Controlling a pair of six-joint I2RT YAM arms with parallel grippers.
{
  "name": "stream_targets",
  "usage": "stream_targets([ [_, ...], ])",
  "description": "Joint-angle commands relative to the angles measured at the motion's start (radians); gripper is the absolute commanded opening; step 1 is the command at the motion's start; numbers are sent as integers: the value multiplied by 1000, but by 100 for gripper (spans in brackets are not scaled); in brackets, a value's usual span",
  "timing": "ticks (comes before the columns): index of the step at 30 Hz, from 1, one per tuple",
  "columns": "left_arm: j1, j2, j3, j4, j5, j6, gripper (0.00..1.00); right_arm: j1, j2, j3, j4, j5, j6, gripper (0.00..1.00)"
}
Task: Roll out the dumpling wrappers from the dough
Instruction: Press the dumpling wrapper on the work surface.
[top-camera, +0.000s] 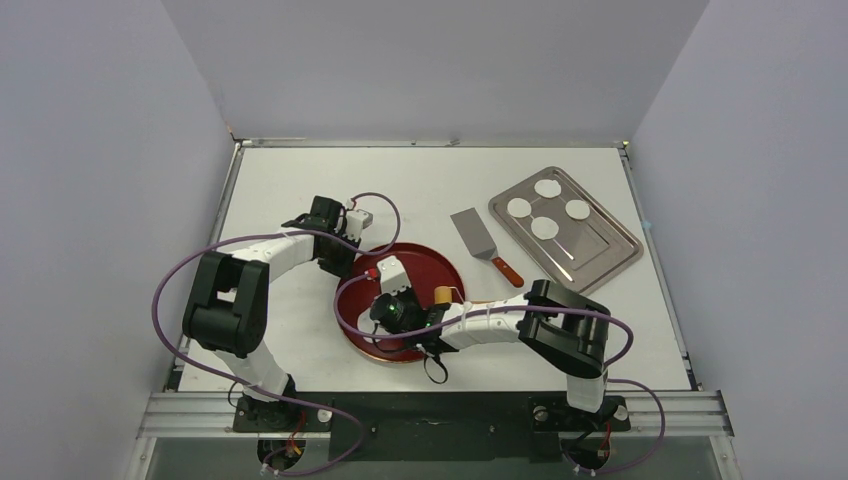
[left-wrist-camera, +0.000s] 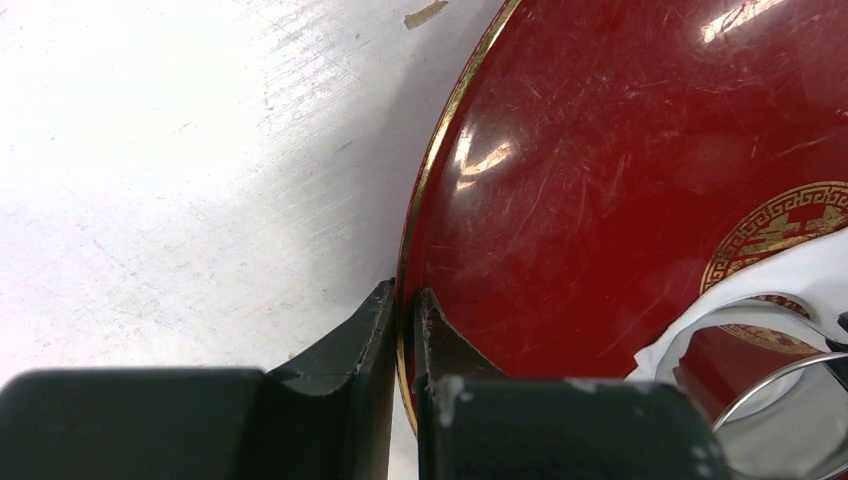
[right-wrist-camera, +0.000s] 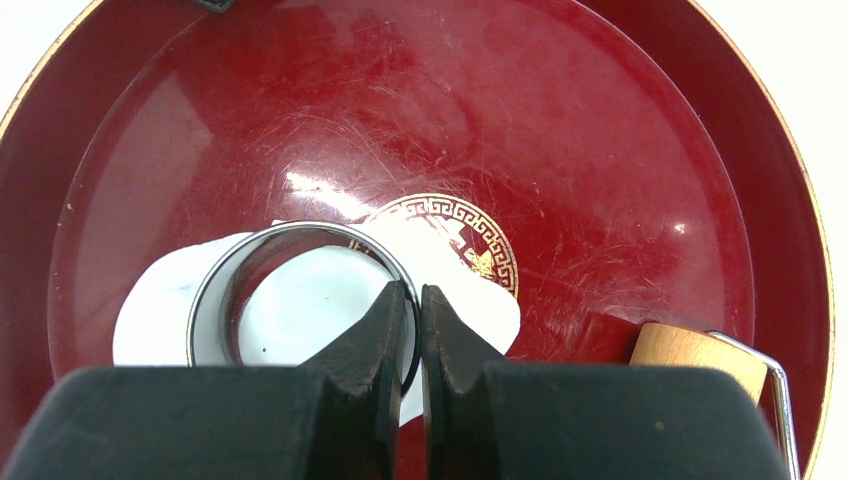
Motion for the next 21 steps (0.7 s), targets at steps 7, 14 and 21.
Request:
stream_targets([
  [7, -10, -29, -20, 66, 2, 24, 0, 4, 40, -56, -135, -75, 27, 0],
  [14, -11, -38, -22, 67, 3, 21, 0, 9, 66, 6, -152, -69, 13, 0],
  [21, -10, -46, -30, 72, 5, 23, 0, 1, 9, -103, -158, -43, 56, 0],
])
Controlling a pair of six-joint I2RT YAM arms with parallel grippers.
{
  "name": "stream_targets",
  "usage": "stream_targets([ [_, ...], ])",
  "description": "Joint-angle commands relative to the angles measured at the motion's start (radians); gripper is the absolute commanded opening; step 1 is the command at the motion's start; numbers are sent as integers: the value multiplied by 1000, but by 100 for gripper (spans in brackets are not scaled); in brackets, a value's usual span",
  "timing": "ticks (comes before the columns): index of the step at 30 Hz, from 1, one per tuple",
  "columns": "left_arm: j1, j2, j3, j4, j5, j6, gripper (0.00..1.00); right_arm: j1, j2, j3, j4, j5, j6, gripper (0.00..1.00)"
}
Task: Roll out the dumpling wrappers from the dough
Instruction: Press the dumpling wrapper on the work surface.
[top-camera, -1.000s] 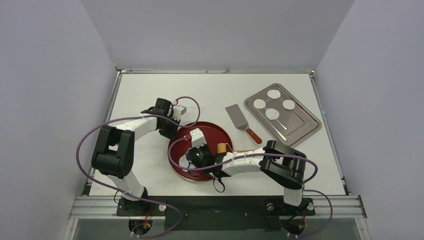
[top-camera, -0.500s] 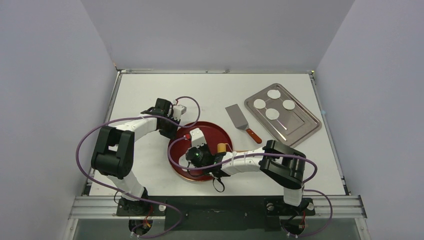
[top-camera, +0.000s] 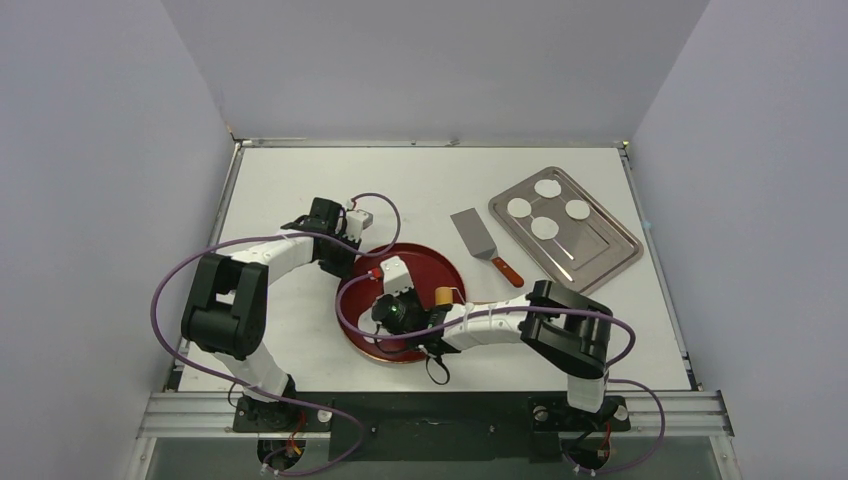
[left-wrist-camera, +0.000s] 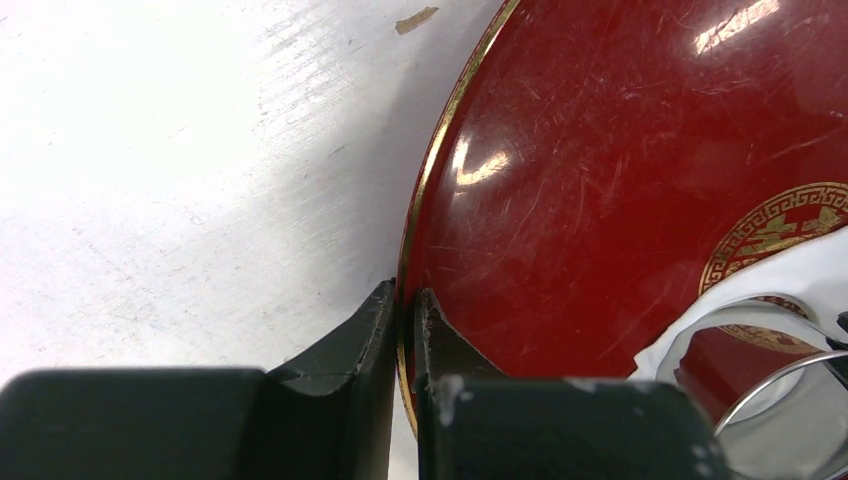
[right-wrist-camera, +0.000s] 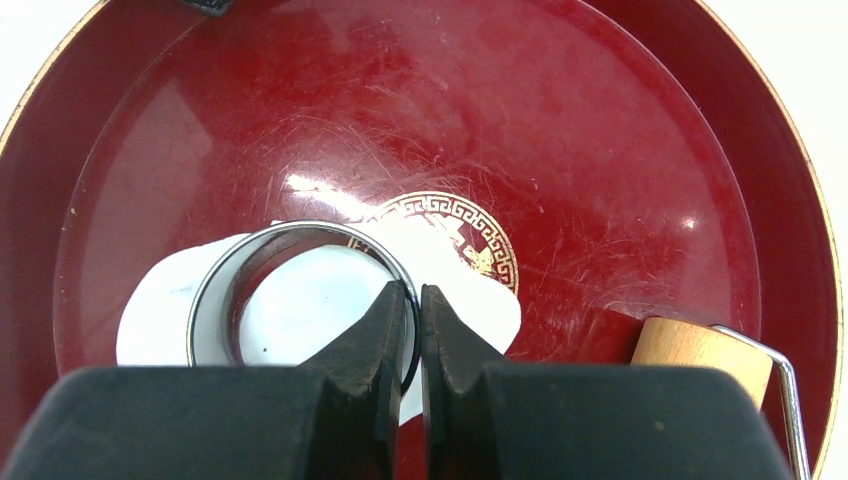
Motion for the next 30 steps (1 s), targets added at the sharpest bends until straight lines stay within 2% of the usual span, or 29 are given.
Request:
stream_targets([
  [1, -10, -32, -11, 49, 3, 24, 0, 1, 13, -97, -154, -52, 38, 0],
  [11, -11, -41, -22, 56, 13, 24, 0, 6, 76, 42, -175, -71, -1, 0],
  [19, -11, -38, -18, 60, 10, 24, 0, 8, 32, -10, -231, -29, 22, 0],
  [30, -14, -30, -15, 59, 9, 21, 0, 19, 29, 16, -276, -3, 17, 0],
])
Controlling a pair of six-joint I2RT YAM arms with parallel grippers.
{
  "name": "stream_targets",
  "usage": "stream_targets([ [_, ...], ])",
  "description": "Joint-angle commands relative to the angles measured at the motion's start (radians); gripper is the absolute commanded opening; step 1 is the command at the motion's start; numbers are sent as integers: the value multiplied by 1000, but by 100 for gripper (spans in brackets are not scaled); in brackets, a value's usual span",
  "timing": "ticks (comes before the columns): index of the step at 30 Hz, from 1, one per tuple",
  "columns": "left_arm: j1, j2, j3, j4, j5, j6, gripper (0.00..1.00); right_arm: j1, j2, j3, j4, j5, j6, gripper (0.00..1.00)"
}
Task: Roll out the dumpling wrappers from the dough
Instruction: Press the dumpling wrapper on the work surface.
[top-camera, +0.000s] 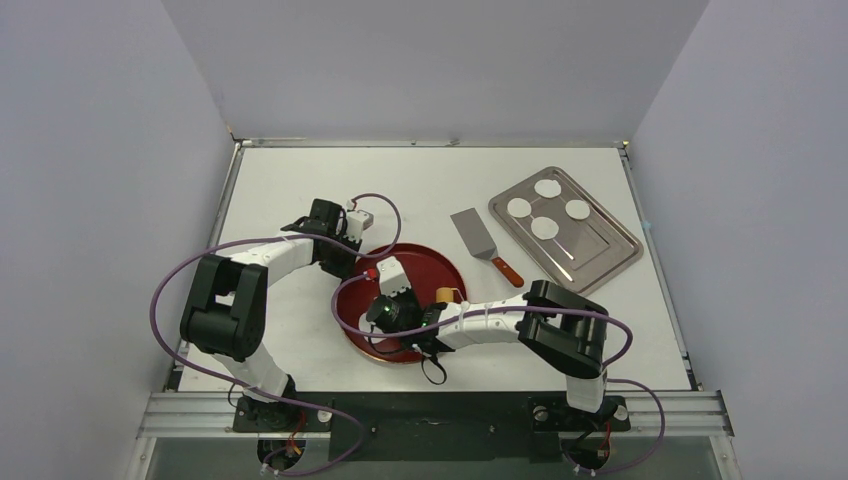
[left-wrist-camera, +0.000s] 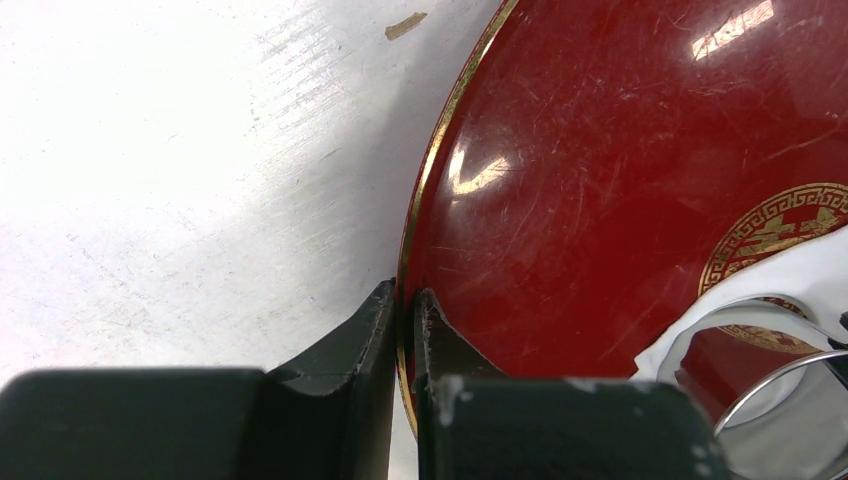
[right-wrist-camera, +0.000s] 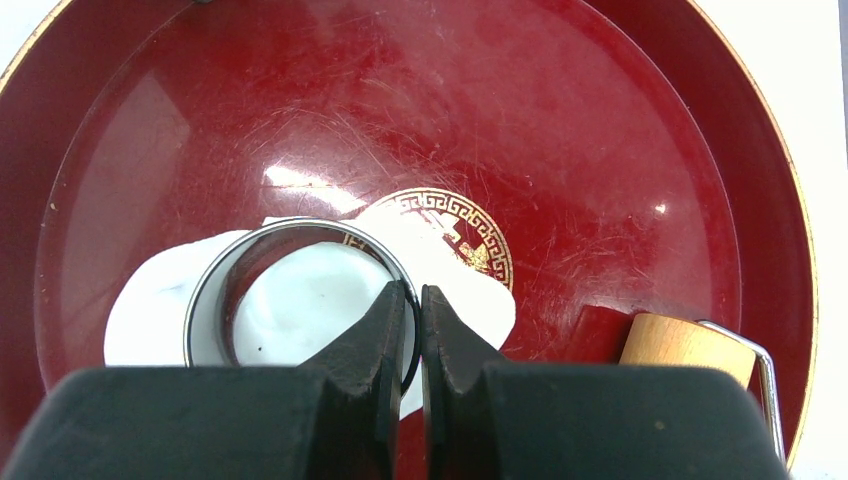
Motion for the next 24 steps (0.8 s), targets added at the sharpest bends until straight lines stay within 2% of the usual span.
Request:
stream_targets([
  [1, -9, -20, 2, 36, -4, 21, 0, 12, 23, -22, -185, -32, -4, 0],
  [7, -9, -23, -5, 39, -12, 23, 0, 11, 40, -1, -188, -40, -7, 0],
  [16, -9, -24, -4, 44, -12, 24, 0, 7, -2, -70, -195, -26, 24, 0],
  [24, -9, -28, -4, 42, -10, 23, 0, 16, 38, 18, -196, -43, -8, 0],
])
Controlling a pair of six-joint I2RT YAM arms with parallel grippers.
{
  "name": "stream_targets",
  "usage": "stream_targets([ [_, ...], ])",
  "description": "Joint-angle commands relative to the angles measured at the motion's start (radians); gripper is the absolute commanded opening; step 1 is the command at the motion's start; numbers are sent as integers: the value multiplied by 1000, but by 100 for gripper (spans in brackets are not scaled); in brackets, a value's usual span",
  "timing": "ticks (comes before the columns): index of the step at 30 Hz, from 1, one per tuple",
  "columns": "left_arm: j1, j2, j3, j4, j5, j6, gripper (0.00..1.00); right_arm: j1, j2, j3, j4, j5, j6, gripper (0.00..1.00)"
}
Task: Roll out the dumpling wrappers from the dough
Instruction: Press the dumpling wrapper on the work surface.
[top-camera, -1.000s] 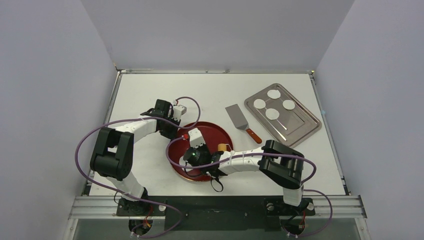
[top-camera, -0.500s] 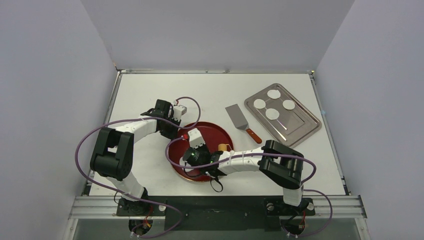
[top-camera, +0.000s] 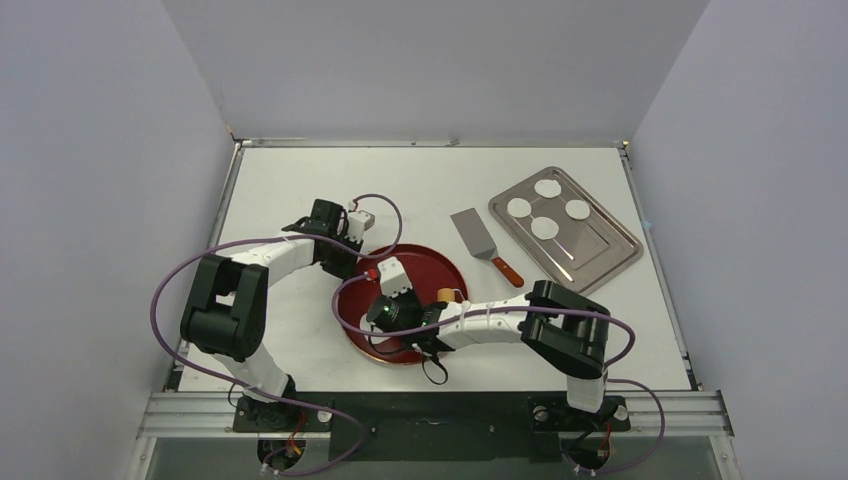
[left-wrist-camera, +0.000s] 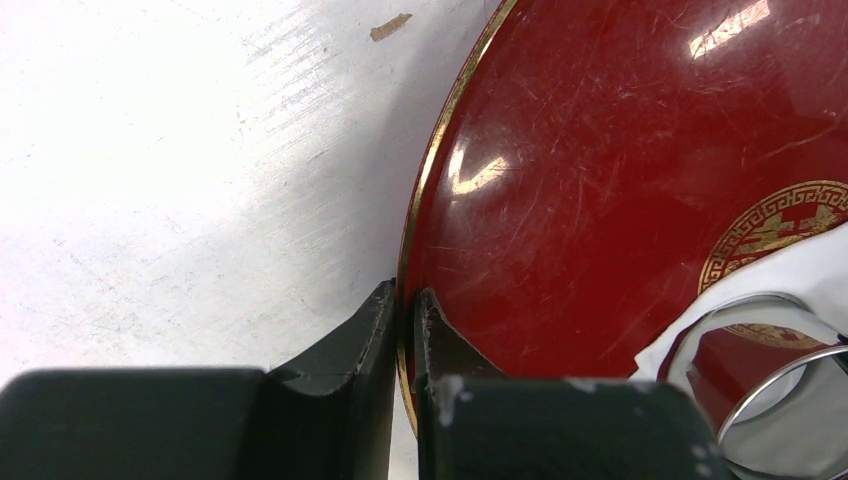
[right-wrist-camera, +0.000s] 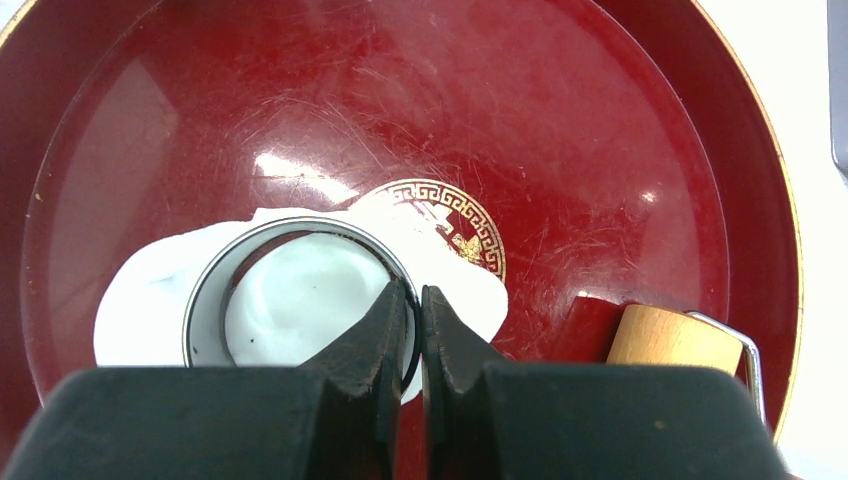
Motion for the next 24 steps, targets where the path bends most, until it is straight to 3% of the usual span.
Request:
stream_targets([
  [1, -4, -25, -3, 41, -16, 23, 0, 12, 56, 21, -153, -48, -23, 0],
  [12, -6, -28, -1, 38, -14, 20, 0, 10, 94, 46, -109, -94, -28, 0],
  [24, -6, -36, -8, 41, -9, 22, 0, 5, 29, 11, -95, -87, -11, 0],
])
